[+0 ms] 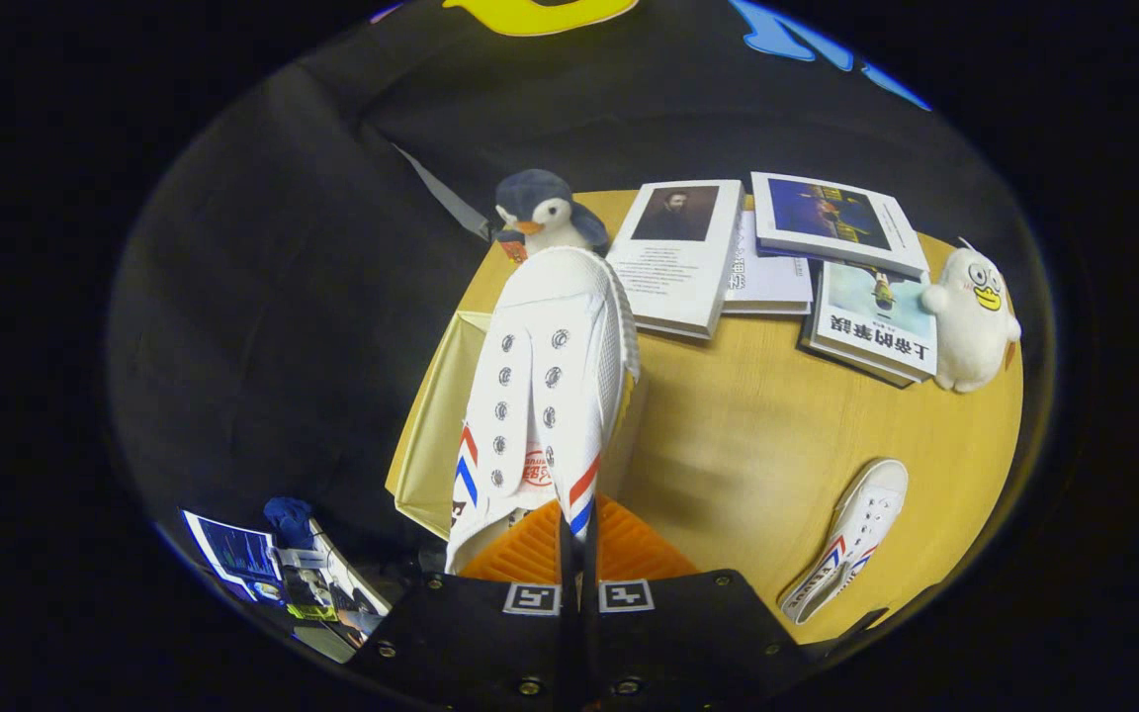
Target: Open the storage box then place both shoes into the box .Put the left shoe in first, then the right shoe, with the right side of both shoes facing outward in a uniform manner.
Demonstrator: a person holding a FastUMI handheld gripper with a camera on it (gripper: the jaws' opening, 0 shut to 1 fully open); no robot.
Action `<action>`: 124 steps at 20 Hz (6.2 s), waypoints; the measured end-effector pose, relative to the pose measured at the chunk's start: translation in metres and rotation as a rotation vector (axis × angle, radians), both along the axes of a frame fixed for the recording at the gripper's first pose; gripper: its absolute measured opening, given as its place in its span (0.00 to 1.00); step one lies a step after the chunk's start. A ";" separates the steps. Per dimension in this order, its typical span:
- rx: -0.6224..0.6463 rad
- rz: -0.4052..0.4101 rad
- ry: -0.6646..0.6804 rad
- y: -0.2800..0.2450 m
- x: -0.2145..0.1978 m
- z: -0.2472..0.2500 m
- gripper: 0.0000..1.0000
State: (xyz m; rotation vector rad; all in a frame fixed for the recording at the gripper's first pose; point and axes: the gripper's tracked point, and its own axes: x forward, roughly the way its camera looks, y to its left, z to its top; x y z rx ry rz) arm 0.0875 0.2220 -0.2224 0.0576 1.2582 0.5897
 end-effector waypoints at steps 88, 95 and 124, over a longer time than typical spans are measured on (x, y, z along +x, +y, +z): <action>-0.321 -0.359 0.281 -0.322 -0.061 -0.210 0.81; -0.263 -0.371 0.269 -0.316 -0.056 -0.205 0.02; -0.093 -0.275 0.069 -0.208 -0.037 -0.051 0.01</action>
